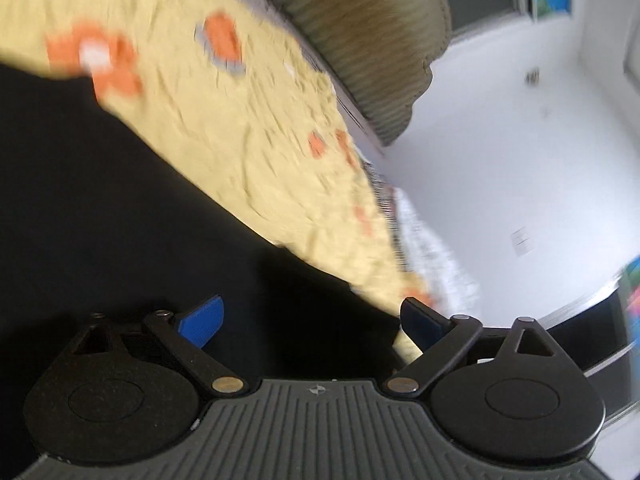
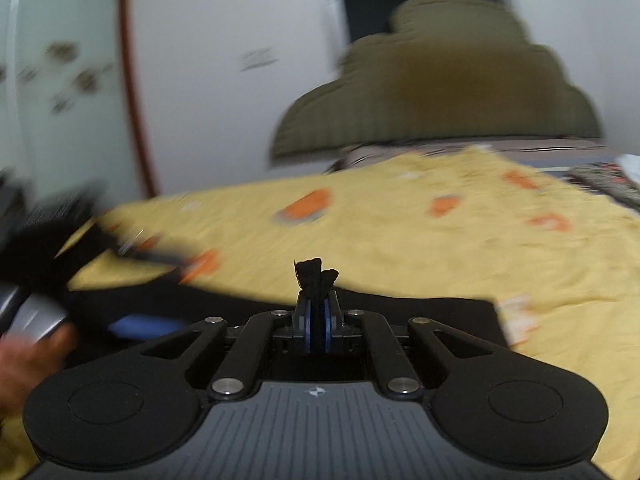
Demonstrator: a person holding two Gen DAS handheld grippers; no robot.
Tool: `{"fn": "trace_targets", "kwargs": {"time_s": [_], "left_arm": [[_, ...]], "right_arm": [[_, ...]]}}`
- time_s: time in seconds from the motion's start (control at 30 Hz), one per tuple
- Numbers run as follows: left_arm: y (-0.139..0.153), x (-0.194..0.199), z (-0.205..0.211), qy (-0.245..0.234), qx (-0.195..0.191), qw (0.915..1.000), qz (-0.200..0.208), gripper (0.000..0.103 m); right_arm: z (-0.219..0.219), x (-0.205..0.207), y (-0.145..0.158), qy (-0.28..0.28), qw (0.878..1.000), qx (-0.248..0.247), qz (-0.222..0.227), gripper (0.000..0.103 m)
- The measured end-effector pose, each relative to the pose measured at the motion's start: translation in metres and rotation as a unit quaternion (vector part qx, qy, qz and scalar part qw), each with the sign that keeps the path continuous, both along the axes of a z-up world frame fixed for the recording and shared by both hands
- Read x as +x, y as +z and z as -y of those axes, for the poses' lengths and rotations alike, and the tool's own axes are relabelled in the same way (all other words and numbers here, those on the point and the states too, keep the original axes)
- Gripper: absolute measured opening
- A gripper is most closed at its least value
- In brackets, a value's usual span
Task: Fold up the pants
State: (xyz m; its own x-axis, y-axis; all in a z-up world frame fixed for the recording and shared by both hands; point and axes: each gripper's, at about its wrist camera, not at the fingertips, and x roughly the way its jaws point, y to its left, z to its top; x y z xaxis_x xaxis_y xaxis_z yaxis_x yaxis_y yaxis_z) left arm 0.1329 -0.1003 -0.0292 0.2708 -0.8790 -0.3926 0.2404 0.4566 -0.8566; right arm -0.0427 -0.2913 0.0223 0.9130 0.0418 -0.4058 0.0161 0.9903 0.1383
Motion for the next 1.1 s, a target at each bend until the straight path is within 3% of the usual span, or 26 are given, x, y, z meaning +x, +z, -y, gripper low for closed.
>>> {"fn": "trace_targets", "kwargs": {"time_s": [0.17, 0.2, 0.23, 0.27, 0.33, 0.4, 0.5, 0.53, 0.7, 0.83, 0.9, 1.0, 1.1], "left_arm": [[-0.026, 0.012, 0.021, 0.004, -0.051, 0.9949, -0.087, 0.095], [-0.029, 0.015, 0.022, 0.01, -0.062, 0.9933, -0.098, 0.088], [-0.032, 0.016, 0.023, 0.013, -0.071, 0.9917, -0.106, 0.068], [-0.031, 0.019, 0.023, 0.012, -0.064, 0.9922, -0.106, 0.056], [-0.024, 0.02, 0.024, 0.013, -0.01, 0.9974, -0.071, 0.022], [-0.016, 0.017, 0.022, 0.019, 0.052, 0.9982, -0.024, 0.01], [0.0, 0.005, 0.017, 0.029, 0.13, 0.9895, 0.056, 0.008], [0.006, 0.0, 0.016, 0.032, 0.156, 0.9835, 0.085, 0.005], [0.022, -0.011, 0.009, 0.05, 0.247, 0.9501, 0.183, 0.005], [0.016, -0.01, 0.006, 0.049, 0.295, 0.932, 0.204, 0.005], [0.011, -0.012, 0.008, 0.046, 0.318, 0.9235, 0.209, 0.005], [0.012, -0.02, 0.005, 0.043, 0.329, 0.9155, 0.227, 0.005], [0.015, -0.025, 0.002, 0.043, 0.337, 0.9106, 0.235, 0.005]], "right_arm": [[-0.029, -0.004, -0.004, 0.043, 0.999, 0.001, 0.003, 0.006], [-0.036, -0.004, -0.003, 0.057, 0.998, -0.012, 0.001, 0.006], [-0.045, -0.005, -0.002, 0.068, 0.997, -0.027, 0.001, 0.006], [-0.05, -0.005, -0.002, 0.074, 0.997, -0.038, 0.002, 0.006], [-0.063, -0.006, -0.005, 0.08, 0.995, -0.067, -0.008, 0.006], [-0.072, -0.003, -0.011, 0.084, 0.993, -0.083, -0.016, 0.006], [-0.079, 0.002, -0.015, 0.101, 0.993, -0.065, -0.021, 0.006], [-0.083, 0.003, -0.015, 0.108, 0.992, -0.063, -0.021, 0.006], [-0.1, 0.019, -0.02, 0.137, 0.989, -0.059, -0.016, 0.006], [-0.114, 0.031, -0.03, 0.148, 0.987, -0.064, -0.025, 0.006], [-0.117, 0.036, -0.038, 0.158, 0.984, -0.06, -0.05, 0.008], [-0.118, 0.029, -0.039, 0.173, 0.98, -0.066, -0.076, 0.01], [-0.099, 0.002, -0.024, 0.163, 0.983, -0.063, -0.057, 0.01]]}}
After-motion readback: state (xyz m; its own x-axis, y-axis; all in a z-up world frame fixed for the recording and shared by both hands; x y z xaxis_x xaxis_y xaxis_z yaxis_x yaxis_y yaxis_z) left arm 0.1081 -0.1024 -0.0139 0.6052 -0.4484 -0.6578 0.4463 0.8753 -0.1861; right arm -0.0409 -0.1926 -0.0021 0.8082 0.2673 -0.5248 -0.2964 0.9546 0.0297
